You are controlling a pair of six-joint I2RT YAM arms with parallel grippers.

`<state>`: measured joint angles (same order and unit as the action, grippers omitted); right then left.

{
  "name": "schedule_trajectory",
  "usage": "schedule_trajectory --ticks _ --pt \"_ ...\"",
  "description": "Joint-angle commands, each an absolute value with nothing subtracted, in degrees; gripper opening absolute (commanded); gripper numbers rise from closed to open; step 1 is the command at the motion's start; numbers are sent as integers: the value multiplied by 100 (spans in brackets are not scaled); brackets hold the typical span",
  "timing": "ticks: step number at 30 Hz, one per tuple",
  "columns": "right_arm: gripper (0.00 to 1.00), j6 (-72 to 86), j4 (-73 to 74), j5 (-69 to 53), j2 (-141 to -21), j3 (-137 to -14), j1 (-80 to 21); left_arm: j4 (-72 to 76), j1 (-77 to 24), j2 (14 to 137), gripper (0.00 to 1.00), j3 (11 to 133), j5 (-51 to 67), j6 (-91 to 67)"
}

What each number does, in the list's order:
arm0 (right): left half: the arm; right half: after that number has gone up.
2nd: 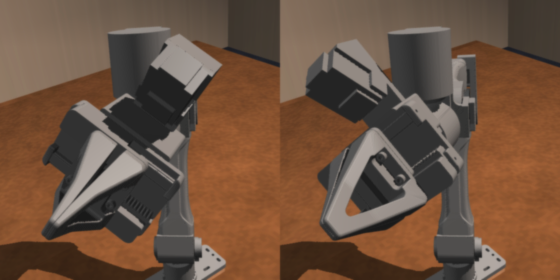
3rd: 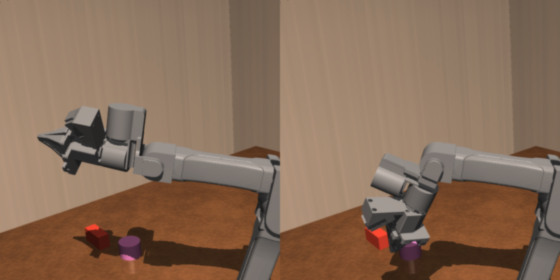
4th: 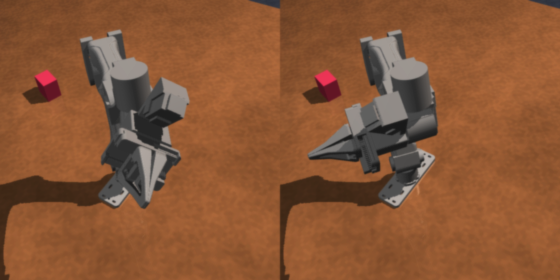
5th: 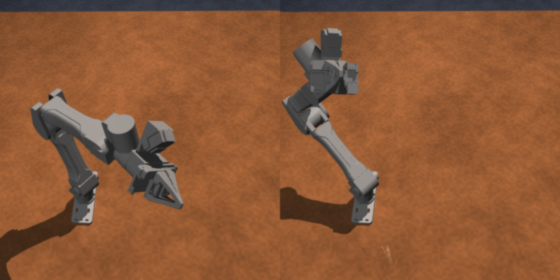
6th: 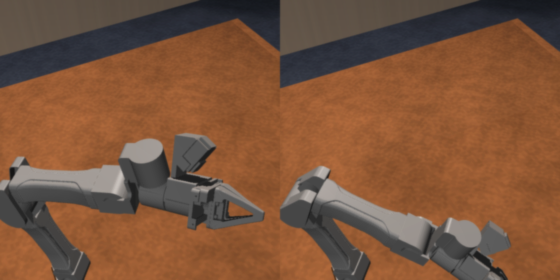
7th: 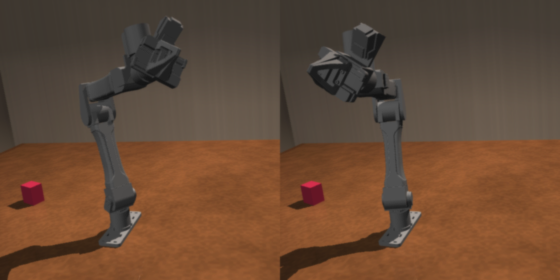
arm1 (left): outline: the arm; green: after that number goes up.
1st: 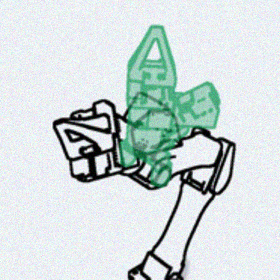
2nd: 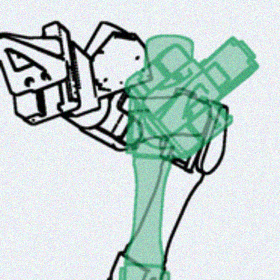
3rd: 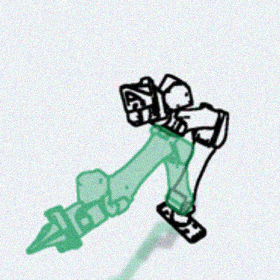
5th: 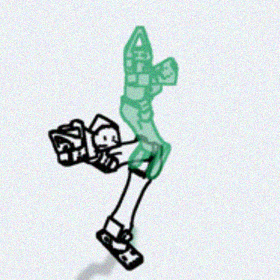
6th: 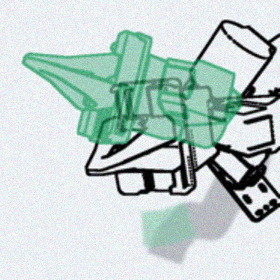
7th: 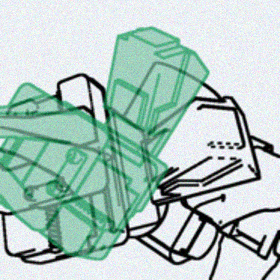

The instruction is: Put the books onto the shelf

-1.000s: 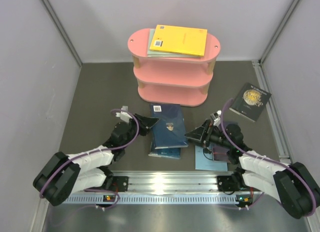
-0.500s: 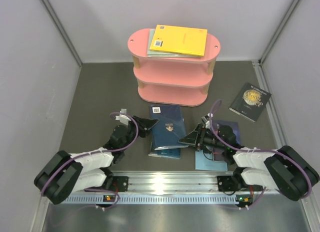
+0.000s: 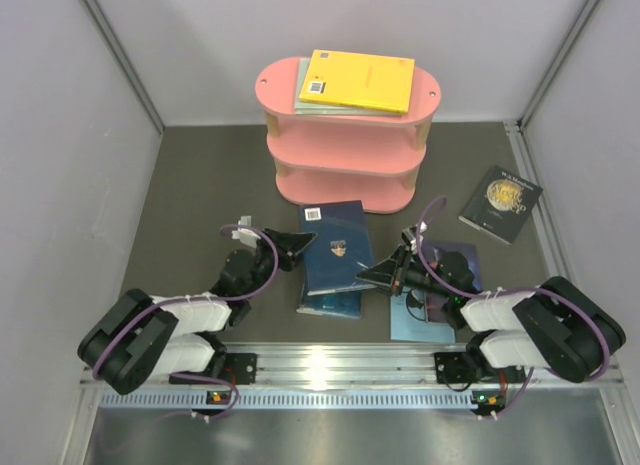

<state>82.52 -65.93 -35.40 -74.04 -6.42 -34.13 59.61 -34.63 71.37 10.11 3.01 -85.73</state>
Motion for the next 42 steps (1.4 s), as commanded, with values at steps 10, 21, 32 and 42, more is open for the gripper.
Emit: schedule_trajectory --ticks 10,21,32,42 --pt "0 6453 -3721 -3155 -5855 -1492 -3428 4237 -3516 6110 83 1117 563 -7691" --pt "0 6011 -3451 -3752 -6362 -1881 -1961 2207 -3498 4036 93 958 53 -7190" --pt "0 6871 -6112 -4658 -8050 -1942 -695 923 -3480 2909 92 1213 -150 -6733" --pt "0 8306 -8438 -5177 -9026 -2337 -185 712 -3472 3032 91 1450 -158 -6548"
